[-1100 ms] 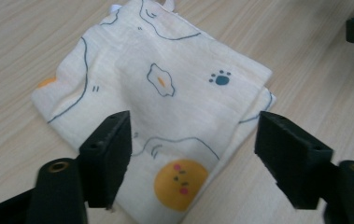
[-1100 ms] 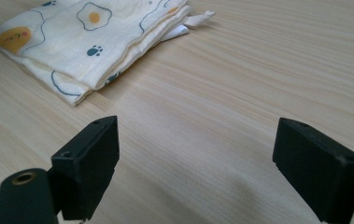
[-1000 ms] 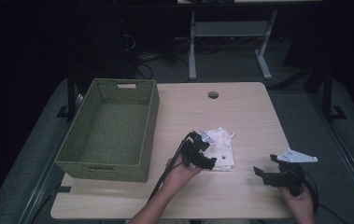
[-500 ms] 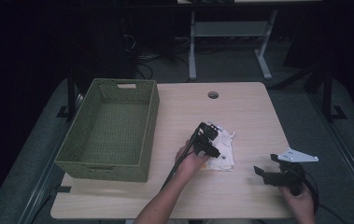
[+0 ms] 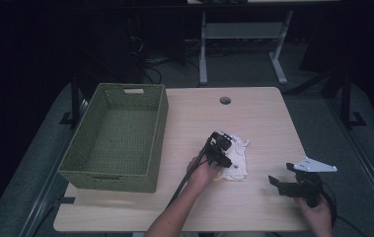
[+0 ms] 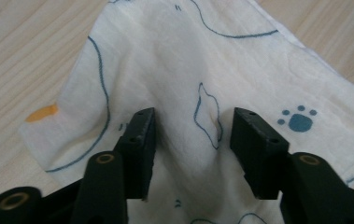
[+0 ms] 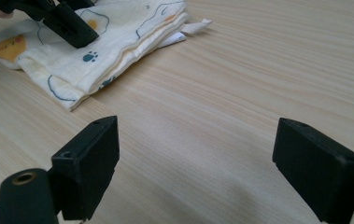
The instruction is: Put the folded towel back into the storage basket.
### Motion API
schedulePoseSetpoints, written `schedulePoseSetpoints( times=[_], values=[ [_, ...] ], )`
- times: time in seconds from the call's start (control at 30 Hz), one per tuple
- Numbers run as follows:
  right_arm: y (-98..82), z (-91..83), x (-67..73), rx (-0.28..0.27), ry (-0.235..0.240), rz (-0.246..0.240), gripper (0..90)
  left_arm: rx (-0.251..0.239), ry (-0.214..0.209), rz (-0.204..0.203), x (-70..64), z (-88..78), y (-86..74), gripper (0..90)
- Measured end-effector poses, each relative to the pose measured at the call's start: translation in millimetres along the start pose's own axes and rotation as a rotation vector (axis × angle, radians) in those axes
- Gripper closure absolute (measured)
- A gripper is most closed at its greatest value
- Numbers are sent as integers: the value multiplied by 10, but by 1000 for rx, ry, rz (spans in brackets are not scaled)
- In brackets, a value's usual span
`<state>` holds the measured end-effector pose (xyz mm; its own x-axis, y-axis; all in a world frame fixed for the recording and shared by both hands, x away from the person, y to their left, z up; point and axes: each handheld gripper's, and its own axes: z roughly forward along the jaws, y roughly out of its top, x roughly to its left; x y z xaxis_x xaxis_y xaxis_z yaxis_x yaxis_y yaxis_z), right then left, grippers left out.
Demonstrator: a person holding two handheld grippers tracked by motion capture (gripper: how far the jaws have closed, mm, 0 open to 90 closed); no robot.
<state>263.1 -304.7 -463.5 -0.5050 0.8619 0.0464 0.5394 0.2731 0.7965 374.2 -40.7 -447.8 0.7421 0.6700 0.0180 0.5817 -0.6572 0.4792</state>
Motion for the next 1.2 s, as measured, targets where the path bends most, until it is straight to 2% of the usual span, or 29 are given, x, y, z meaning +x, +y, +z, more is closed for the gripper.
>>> schedulePoseSetpoints(
  times=[0.2,0.27,0.37,0.47,0.5,0.6,0.63,0.7,0.8,0.83,0.97,1.03,1.2],
  values=[
    [1,5,-3,3,2,1,142,-26,9,-3,4,-11,-33,701],
    [0,7,3,6,0,-1,142,-28,7,13,13,-14,-39,718],
    [0,10,-5,6,-1,2,142,-23,8,29,24,-17,-37,793],
    [-2,6,-14,9,0,1,142,-13,-4,30,49,-25,-31,808],
    [-3,2,-14,8,-1,1,142,-14,-12,17,59,-28,-32,814],
    [-7,-5,-1,8,-11,10,142,-31,-69,-21,120,-62,-64,820],
    [-7,-5,-1,8,-11,10,142,-31,-69,-21,120,-62,-64,821],
    [-14,-19,3,10,-7,15,142,-54,-104,-43,145,-94,-88,821],
    [-18,-56,-5,-6,-1,38,142,-86,-181,-70,174,-174,-115,822],
    [-18,-56,-5,-6,-1,38,142,-94,-190,-71,178,-198,-122,822],
    [-29,-87,-14,-12,3,52,142,-147,-256,-104,202,-349,-171,821],
    [-39,-106,-13,-17,-3,57,142,-183,-300,-134,238,-445,-206,822],
    [-62,-151,-50,-29,-5,78,142,-226,-371,-158,298,-621,-252,821]
  ],
)
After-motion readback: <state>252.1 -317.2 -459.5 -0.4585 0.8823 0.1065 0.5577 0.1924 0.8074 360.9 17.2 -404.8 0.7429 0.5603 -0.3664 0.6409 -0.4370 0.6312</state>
